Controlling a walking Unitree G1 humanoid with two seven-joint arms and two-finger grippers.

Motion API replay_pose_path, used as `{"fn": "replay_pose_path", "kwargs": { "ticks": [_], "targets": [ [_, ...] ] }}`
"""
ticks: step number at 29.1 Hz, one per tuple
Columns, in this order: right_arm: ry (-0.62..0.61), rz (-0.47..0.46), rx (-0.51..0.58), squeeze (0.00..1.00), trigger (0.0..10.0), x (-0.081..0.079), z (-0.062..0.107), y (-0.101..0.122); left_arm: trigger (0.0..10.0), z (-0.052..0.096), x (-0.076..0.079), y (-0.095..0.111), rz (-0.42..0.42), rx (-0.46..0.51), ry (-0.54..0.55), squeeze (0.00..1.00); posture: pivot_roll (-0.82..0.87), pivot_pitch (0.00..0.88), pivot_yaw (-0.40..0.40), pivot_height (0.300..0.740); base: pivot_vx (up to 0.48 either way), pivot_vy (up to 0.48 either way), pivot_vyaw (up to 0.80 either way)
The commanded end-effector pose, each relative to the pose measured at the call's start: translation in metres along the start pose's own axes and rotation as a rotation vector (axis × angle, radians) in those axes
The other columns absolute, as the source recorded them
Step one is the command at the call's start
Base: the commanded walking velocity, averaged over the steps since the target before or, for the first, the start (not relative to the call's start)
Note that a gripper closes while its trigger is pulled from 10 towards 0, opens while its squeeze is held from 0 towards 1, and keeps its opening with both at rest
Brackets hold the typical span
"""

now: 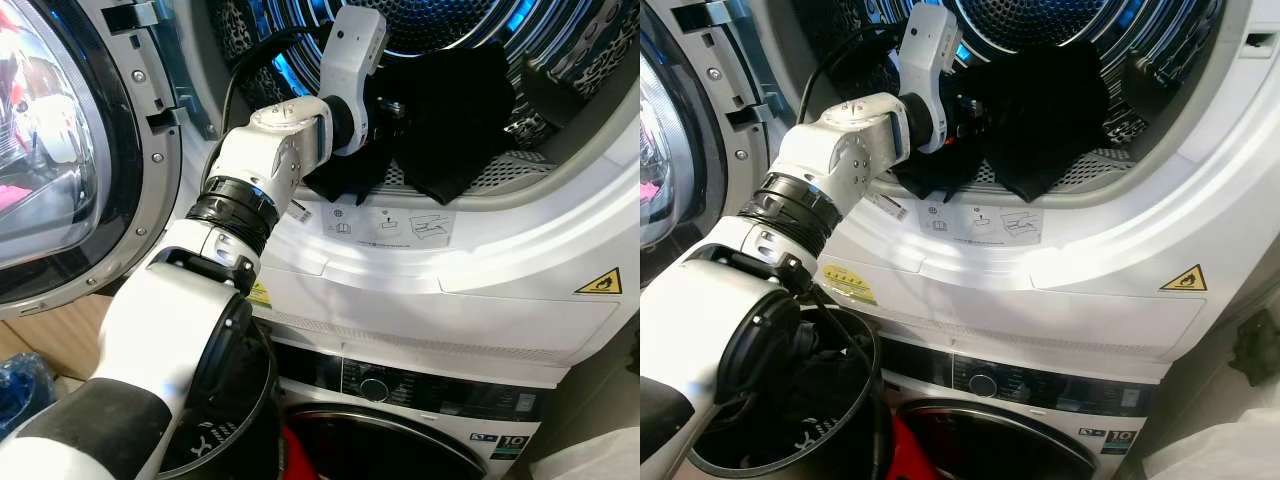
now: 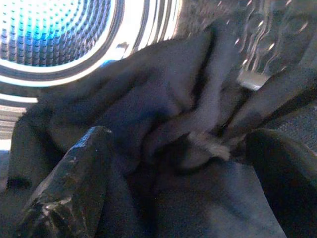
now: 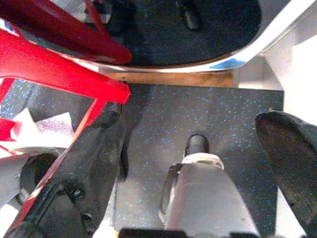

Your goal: Clothes washing

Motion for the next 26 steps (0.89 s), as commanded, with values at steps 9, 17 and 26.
{"fn": "replay_pose_path", "kwargs": {
  "ticks": [9,17,26],
  "targets": [
    [-0.015,-0.032,-0.033,0.0,10.0,0.006,0.005,-0.021,10.0,-0.003,-0.001,-0.009,0.003,-0.049,-0.019,0.0,-0.07,0.01,0.173,0.74,0.0,0.0,0.0],
    [-0.034,-0.04,-0.025,0.0,10.0,0.015,0.006,-0.022,10.0,-0.003,0.002,-0.022,-0.128,-0.088,-0.048,0.0,-0.13,0.057,0.163,0.74,0.0,0.0,0.0],
    [-0.019,-0.036,-0.014,0.0,10.0,0.009,0.005,-0.017,10.0,0.003,-0.004,-0.029,-0.109,-0.094,-0.071,0.0,-0.15,0.058,0.15,0.74,0.0,0.0,0.0]
  ]
}}
Point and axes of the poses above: a point about 5 cm out from each wrist's last joint towards the gripper, its own z axis pointing back from the gripper into the wrist, its own y axis along the axis of the wrist's last joint, x = y × z, the point moved 6 cm from there along -z, pointing out of the wrist towards the gripper
